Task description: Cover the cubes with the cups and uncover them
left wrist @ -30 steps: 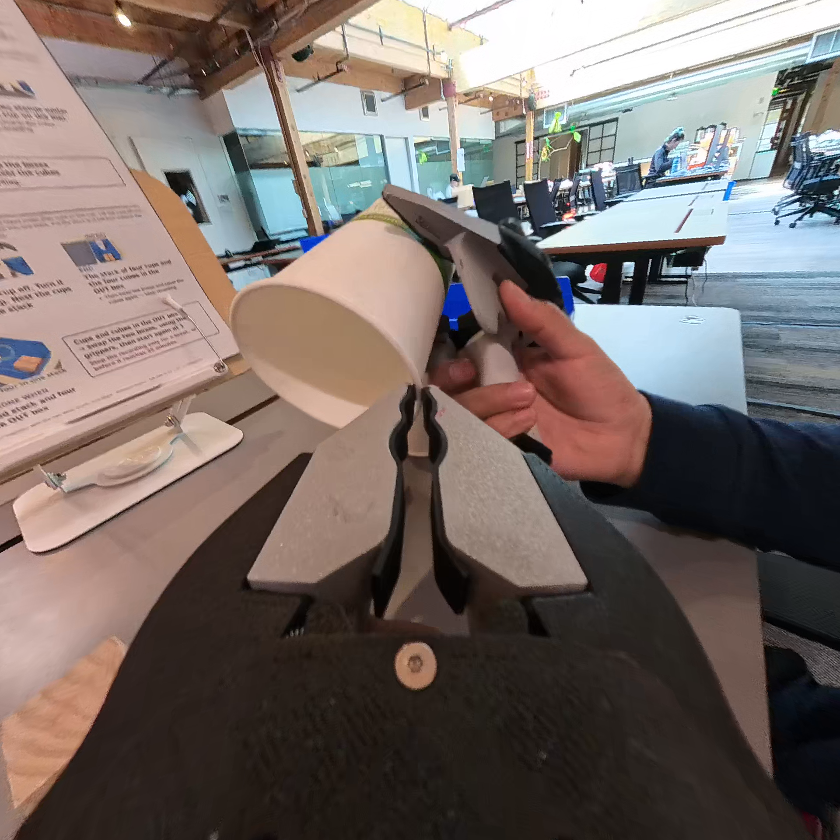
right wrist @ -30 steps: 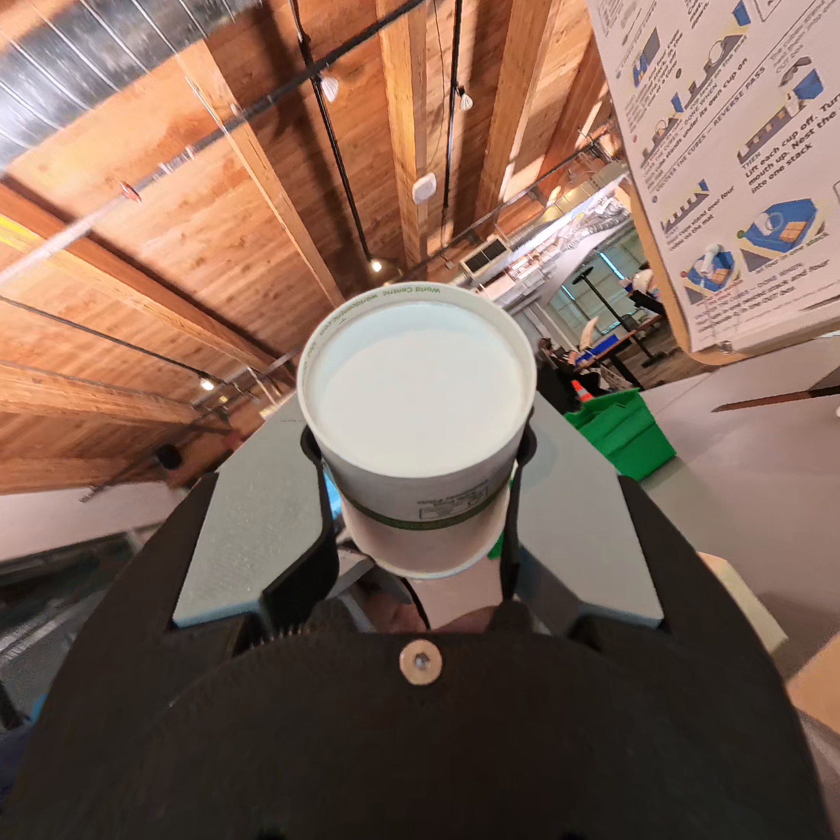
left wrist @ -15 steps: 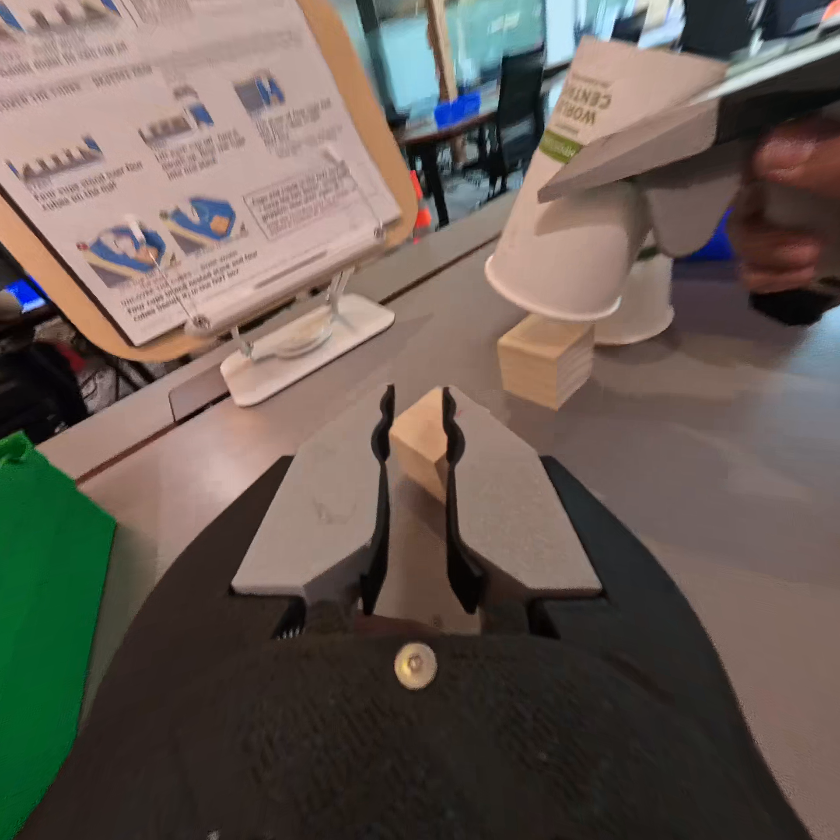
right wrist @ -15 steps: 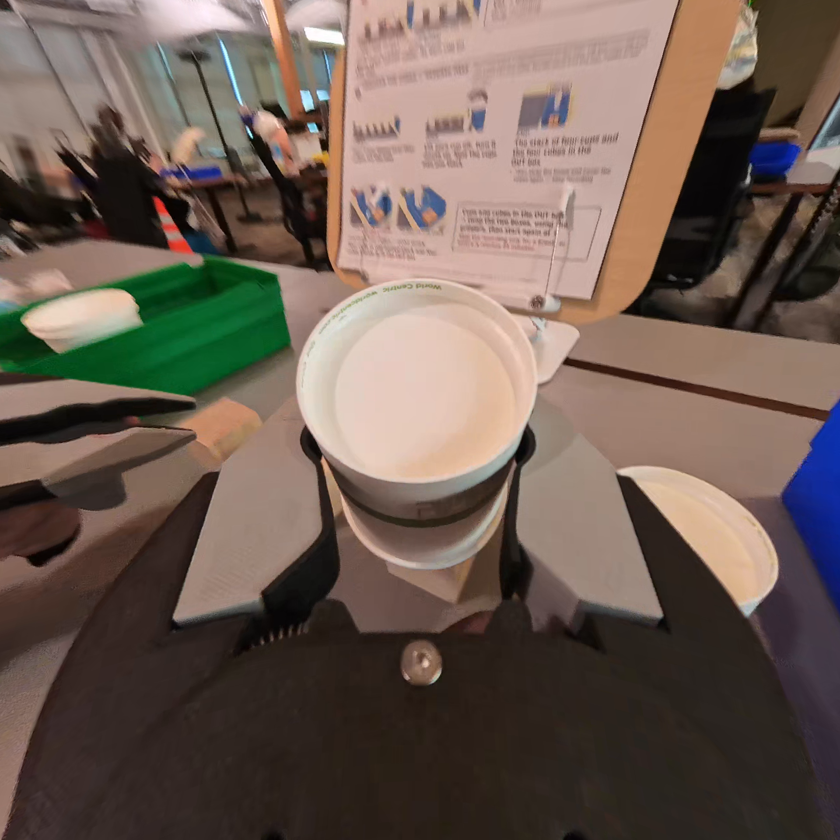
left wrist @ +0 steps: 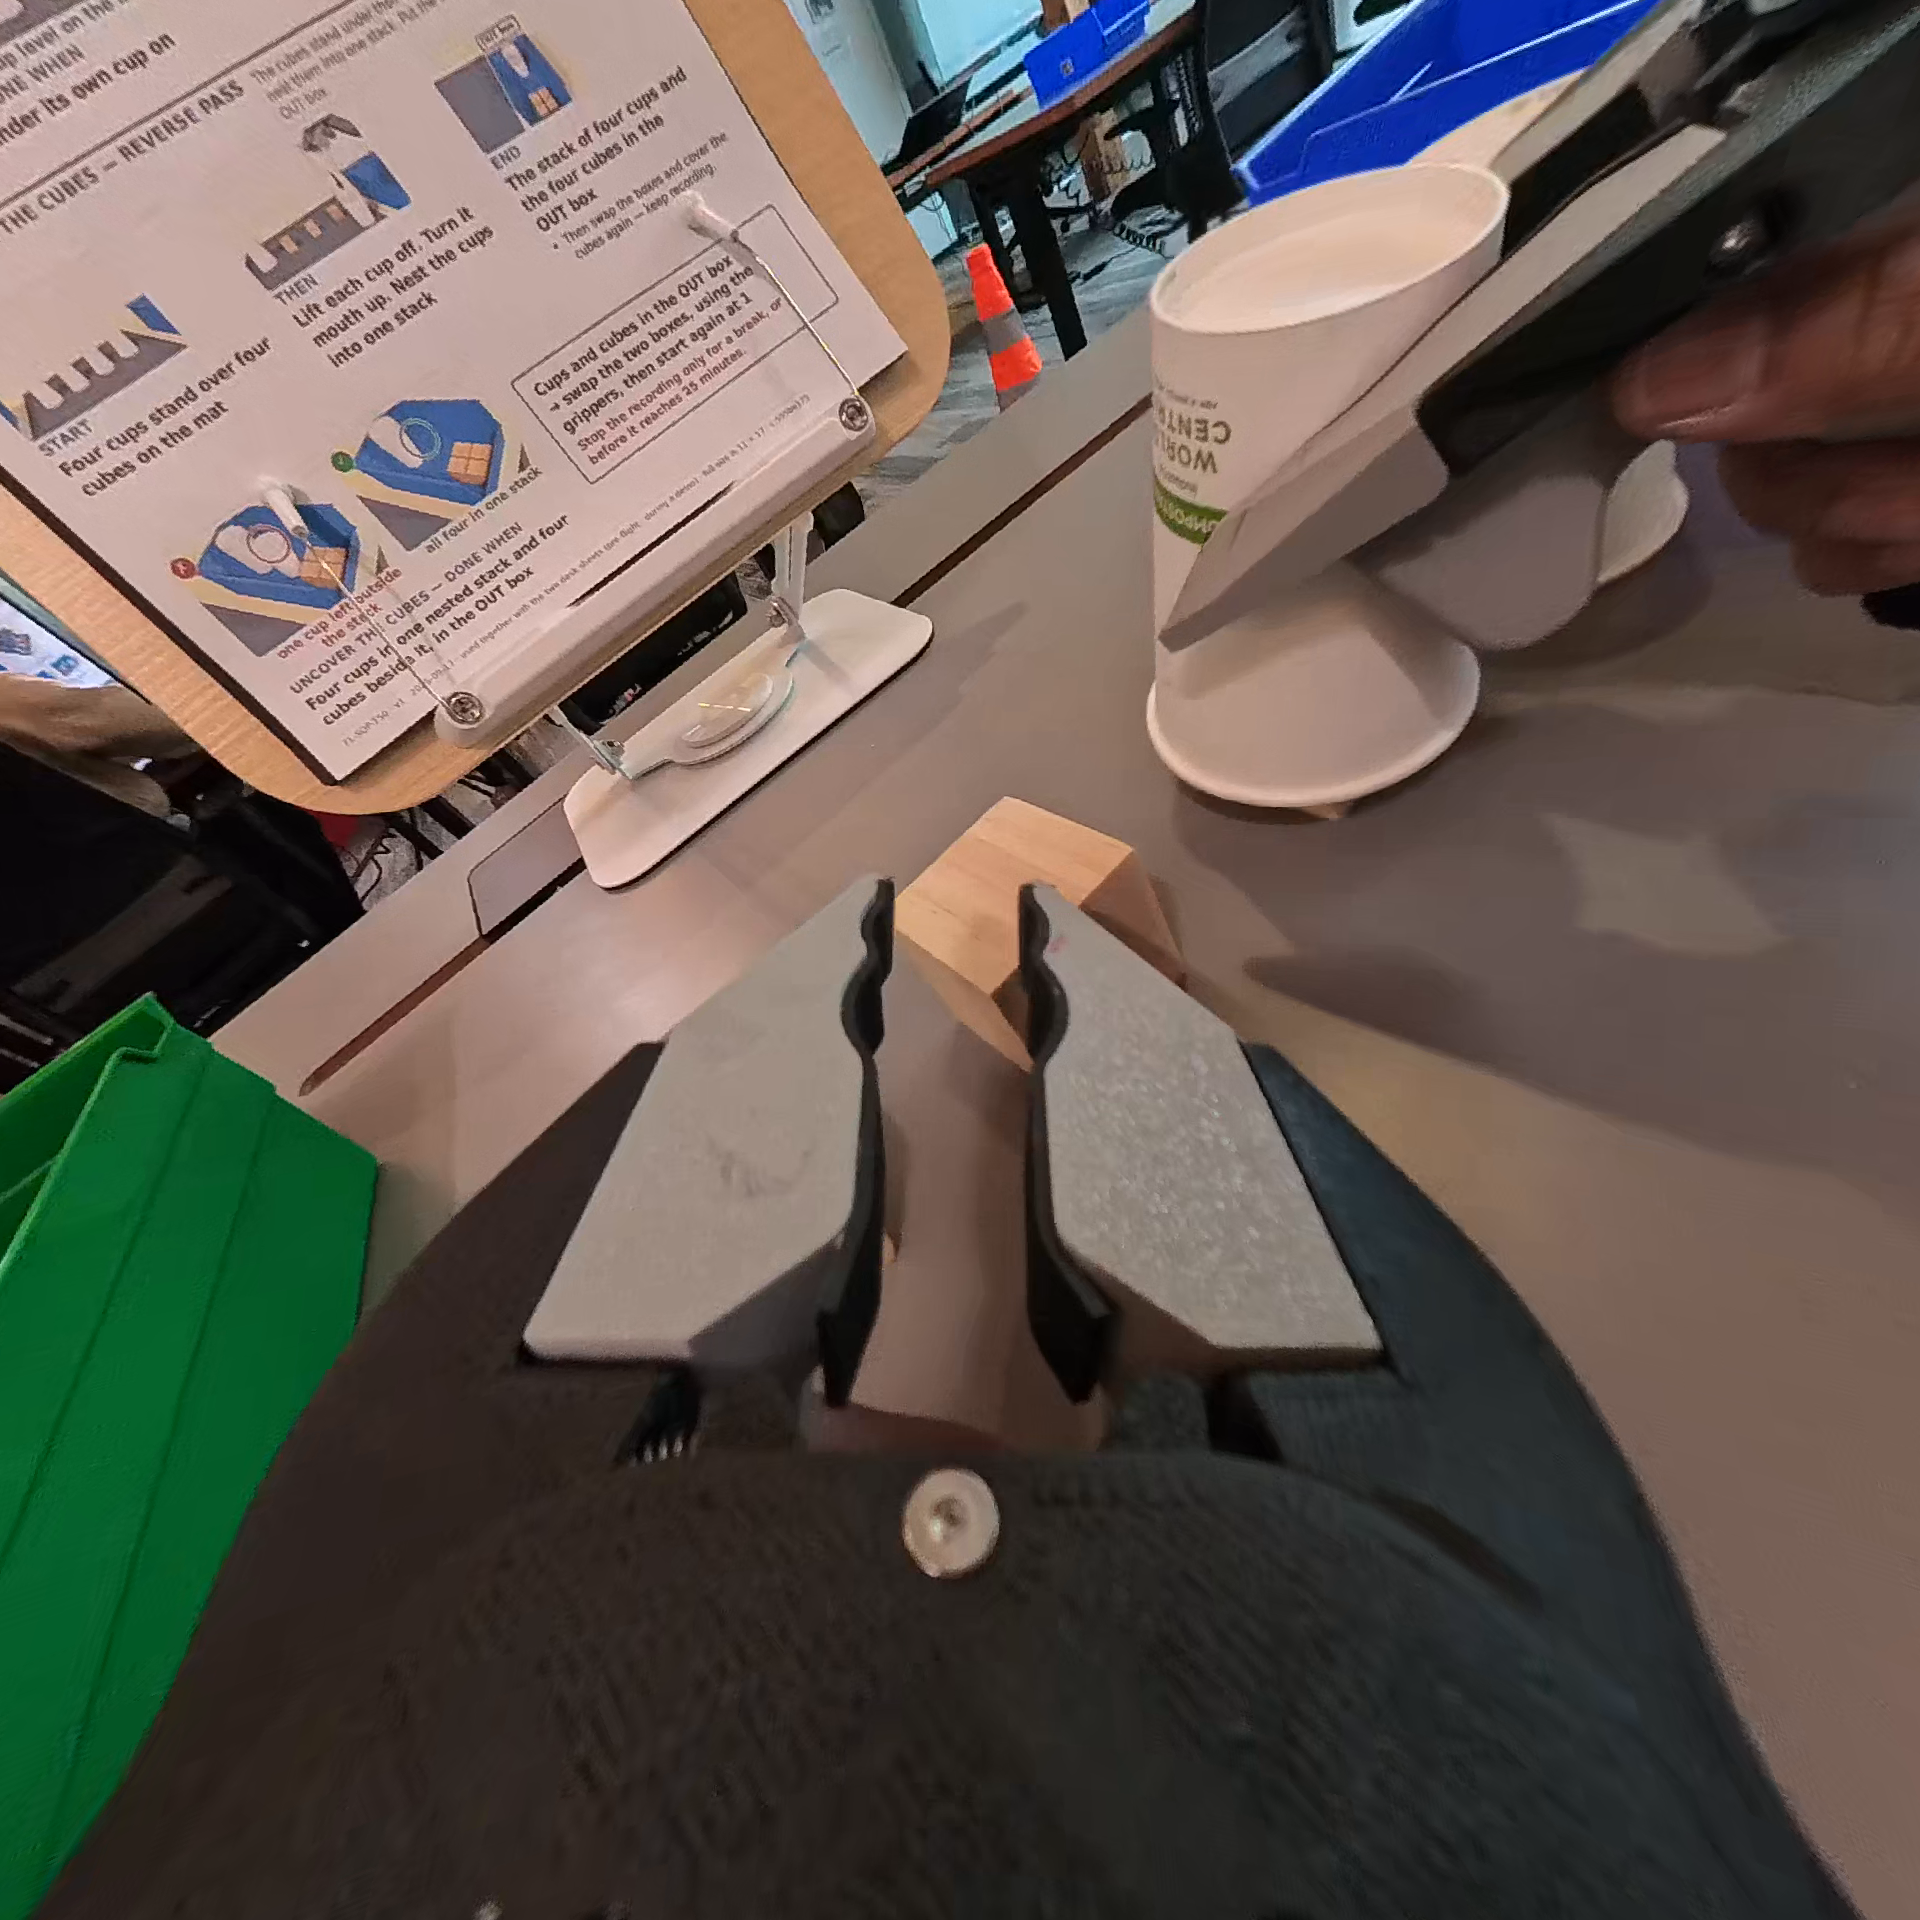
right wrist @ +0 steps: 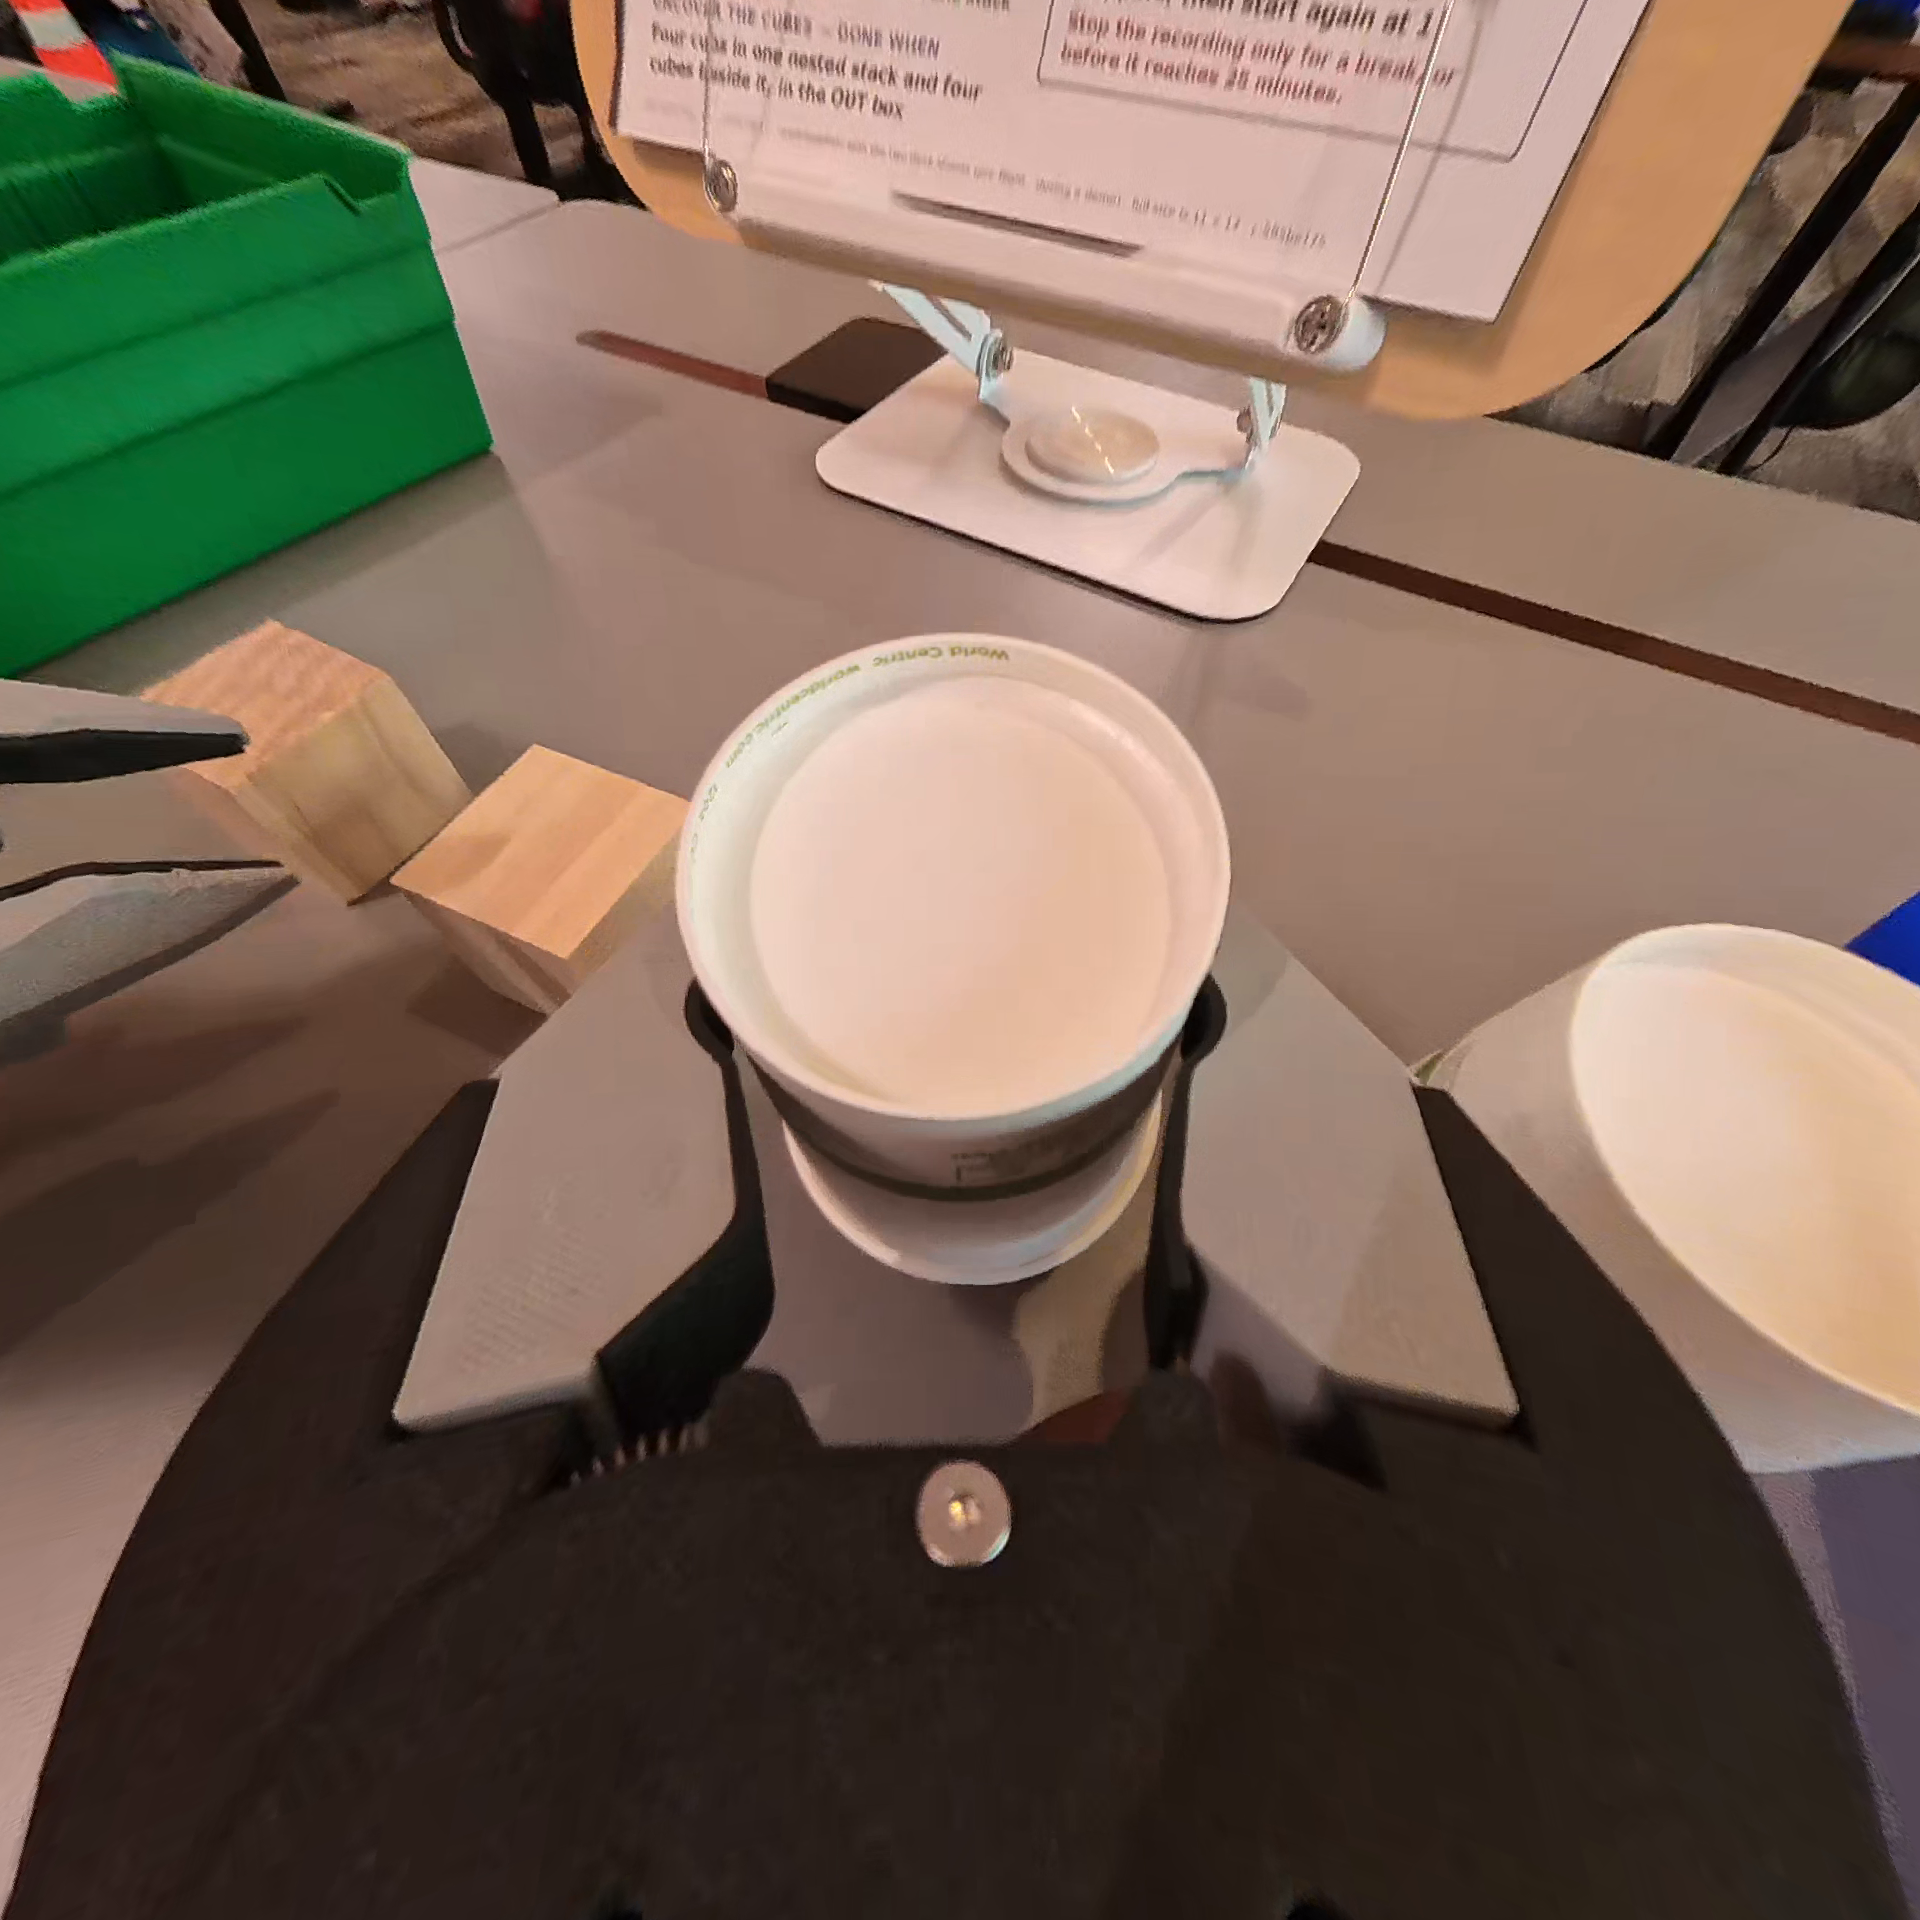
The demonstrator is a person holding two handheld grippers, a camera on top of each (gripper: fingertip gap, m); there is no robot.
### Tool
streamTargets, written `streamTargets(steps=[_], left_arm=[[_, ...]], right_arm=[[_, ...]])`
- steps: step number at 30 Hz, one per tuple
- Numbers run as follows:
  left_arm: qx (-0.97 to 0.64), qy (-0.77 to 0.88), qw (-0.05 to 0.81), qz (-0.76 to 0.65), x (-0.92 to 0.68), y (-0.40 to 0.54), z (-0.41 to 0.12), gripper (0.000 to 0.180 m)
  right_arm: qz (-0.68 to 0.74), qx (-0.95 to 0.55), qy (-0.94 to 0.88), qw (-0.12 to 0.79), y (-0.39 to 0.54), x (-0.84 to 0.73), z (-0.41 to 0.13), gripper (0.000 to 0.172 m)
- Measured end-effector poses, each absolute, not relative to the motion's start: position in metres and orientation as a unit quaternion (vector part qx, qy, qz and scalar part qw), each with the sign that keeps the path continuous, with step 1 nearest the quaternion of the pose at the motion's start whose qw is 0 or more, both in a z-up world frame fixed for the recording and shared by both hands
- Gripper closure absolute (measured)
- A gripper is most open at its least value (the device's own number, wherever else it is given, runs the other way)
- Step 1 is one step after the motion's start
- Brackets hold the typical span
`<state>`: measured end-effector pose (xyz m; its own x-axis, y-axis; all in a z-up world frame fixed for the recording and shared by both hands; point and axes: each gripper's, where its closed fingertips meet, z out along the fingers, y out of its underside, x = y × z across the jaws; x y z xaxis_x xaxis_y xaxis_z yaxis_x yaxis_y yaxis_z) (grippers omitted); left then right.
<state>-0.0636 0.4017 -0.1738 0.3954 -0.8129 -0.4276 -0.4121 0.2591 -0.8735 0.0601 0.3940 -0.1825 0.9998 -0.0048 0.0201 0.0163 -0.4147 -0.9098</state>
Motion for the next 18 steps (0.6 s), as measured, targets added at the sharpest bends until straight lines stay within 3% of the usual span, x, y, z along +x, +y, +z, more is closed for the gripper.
streamTargets(steps=[14,18], left_arm=[[-0.59,0.526,0.59,-0.166,-0.065,0.402,-0.176,0.158],[-0.585,0.539,0.572,-0.198,-0.08,0.395,-0.15,0.159]], right_arm=[[-0.027,-0.78,-0.004,0.625,0.384,0.06,-0.135,0.083],[-0.036,-0.741,-0.009,0.67,0.375,0.061,-0.11,0.087]])
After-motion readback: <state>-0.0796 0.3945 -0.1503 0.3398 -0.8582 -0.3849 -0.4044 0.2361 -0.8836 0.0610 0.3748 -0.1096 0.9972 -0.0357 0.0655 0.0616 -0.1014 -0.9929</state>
